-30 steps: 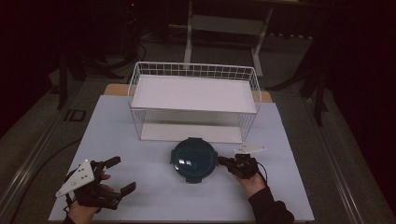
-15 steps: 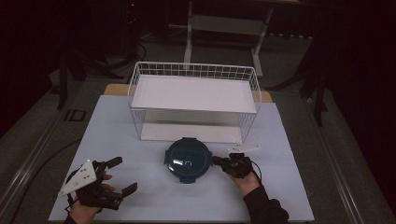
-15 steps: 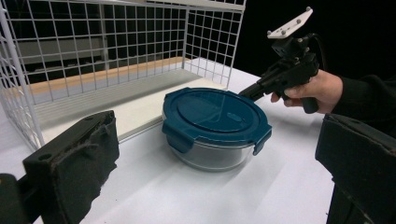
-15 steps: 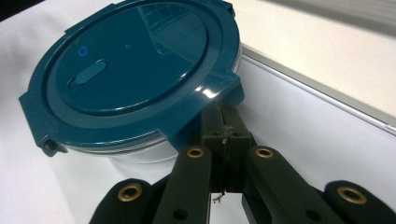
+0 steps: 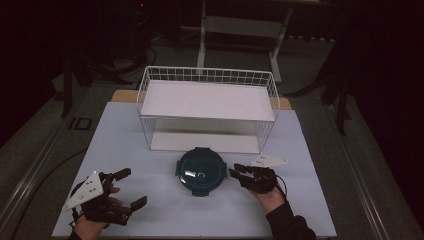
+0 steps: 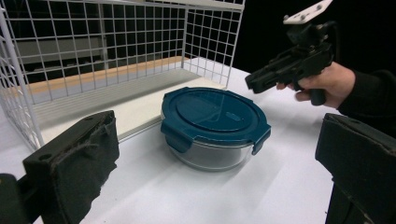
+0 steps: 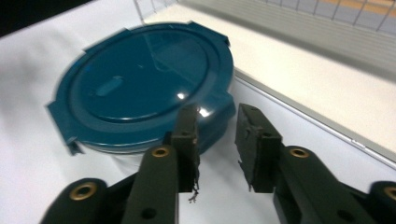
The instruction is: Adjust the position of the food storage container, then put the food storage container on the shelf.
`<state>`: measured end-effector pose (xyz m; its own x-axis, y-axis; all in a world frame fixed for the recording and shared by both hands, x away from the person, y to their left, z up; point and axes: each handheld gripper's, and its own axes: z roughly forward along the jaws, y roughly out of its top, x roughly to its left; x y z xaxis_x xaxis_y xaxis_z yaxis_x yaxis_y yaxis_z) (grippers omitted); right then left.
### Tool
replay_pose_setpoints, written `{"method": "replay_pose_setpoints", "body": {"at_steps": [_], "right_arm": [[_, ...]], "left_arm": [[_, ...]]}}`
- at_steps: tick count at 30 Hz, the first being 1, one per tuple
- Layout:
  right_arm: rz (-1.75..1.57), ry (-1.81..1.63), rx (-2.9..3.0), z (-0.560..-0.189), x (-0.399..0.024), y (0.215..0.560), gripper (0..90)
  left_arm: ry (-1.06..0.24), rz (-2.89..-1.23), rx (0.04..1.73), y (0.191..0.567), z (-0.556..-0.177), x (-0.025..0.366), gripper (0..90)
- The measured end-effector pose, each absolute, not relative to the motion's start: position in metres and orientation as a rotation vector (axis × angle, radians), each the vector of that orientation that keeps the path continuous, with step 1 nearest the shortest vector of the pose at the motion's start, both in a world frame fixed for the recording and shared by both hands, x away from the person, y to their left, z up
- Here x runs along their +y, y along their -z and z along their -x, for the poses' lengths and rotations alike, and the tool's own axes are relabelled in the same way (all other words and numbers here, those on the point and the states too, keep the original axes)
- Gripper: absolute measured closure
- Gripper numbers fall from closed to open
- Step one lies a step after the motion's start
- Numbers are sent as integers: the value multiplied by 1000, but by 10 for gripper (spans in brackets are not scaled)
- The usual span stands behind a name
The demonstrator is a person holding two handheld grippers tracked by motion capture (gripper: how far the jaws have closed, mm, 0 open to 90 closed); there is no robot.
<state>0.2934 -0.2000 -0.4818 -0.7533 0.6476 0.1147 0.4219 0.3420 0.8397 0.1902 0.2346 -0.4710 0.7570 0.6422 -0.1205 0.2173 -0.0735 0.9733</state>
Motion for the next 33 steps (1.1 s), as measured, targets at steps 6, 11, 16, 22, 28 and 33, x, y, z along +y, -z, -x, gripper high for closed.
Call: {"method": "replay_pose_setpoints", "body": {"at_steps": [6,11,16,22,28,33], "right_arm": [[-916,-1435,2326,-286,-201,473,342],[-877,-1535,2324,-283,-203,466,139],[-781,-1513,2281,-273,-205,457,114],[-730,-1529,2188,-263,-207,444,128],[-677,-1568,2144,-257,-205,432,143],[-680,-1614,2158,-254,-207,428,168]], "left_arm": [[-391,-1654,689,471,-192,230,0],[-371,-1680,659,466,-196,222,0],[-339,-1696,635,460,-200,215,0],[-323,-1733,604,446,-209,201,0],[-306,-1742,578,433,-218,189,0],[-306,-1758,567,426,-229,180,0]]}}
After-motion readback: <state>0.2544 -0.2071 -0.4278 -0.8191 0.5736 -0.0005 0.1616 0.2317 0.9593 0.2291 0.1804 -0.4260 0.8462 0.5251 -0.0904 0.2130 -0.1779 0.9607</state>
